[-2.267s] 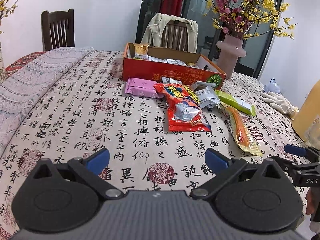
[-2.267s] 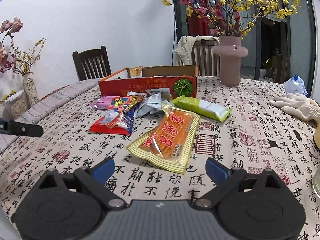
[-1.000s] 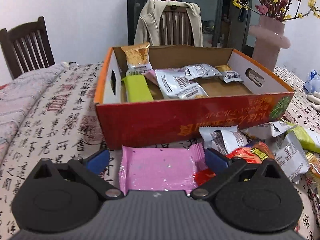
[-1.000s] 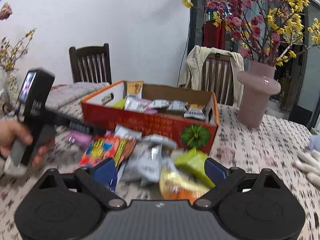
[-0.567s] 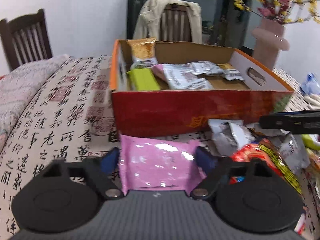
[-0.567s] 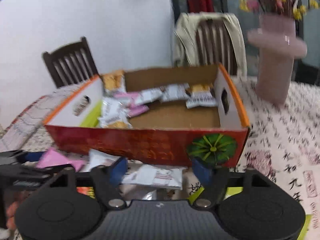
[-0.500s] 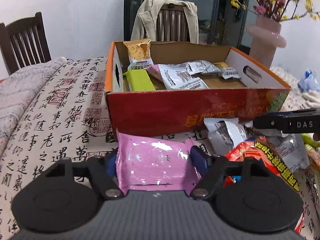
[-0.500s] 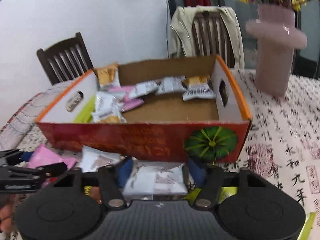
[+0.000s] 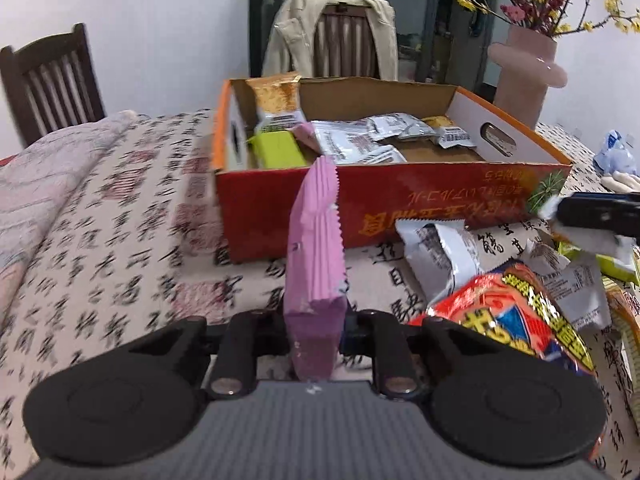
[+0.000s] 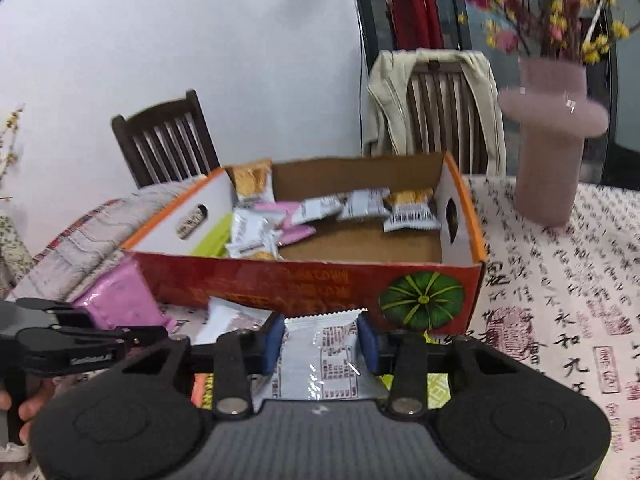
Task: Organize snacks
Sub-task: 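Carry the pink packet and white packet over the box with both tools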
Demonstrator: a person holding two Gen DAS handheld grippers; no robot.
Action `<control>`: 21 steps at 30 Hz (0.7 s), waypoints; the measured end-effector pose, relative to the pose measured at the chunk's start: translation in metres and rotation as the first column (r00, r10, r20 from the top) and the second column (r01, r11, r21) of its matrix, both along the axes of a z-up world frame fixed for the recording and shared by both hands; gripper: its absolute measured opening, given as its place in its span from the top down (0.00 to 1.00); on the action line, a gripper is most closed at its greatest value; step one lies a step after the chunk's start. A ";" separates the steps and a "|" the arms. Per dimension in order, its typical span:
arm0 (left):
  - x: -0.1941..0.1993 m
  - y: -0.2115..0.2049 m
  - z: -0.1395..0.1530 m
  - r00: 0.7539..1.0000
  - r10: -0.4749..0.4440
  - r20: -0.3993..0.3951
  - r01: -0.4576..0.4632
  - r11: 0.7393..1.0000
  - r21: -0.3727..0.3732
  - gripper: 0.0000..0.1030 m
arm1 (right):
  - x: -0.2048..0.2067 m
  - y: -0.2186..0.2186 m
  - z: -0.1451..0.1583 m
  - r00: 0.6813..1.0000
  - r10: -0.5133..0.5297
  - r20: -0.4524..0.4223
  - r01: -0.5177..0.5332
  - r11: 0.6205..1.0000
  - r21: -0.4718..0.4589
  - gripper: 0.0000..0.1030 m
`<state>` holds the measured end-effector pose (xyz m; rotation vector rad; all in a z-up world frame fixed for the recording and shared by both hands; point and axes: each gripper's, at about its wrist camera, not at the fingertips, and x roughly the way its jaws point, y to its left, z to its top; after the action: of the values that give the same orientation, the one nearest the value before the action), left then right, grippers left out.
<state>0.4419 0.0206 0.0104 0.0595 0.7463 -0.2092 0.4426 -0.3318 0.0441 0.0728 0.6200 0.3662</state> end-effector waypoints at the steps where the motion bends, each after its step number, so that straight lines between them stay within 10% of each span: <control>1: -0.007 0.002 0.003 1.000 0.005 0.008 -0.005 1.000 -0.004 0.80 | -0.007 -0.001 0.004 1.000 0.002 0.013 -0.002 1.000 -0.001 0.62; 21: -0.194 -0.007 0.041 0.994 0.064 0.091 -0.053 0.991 -0.122 0.80 | -0.182 -0.011 0.005 0.991 0.119 0.068 -0.117 0.993 -0.025 0.62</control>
<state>0.2475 0.0138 0.0510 -0.0660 0.6384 -0.1933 0.2601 -0.3433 0.0491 0.0029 0.5612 0.4748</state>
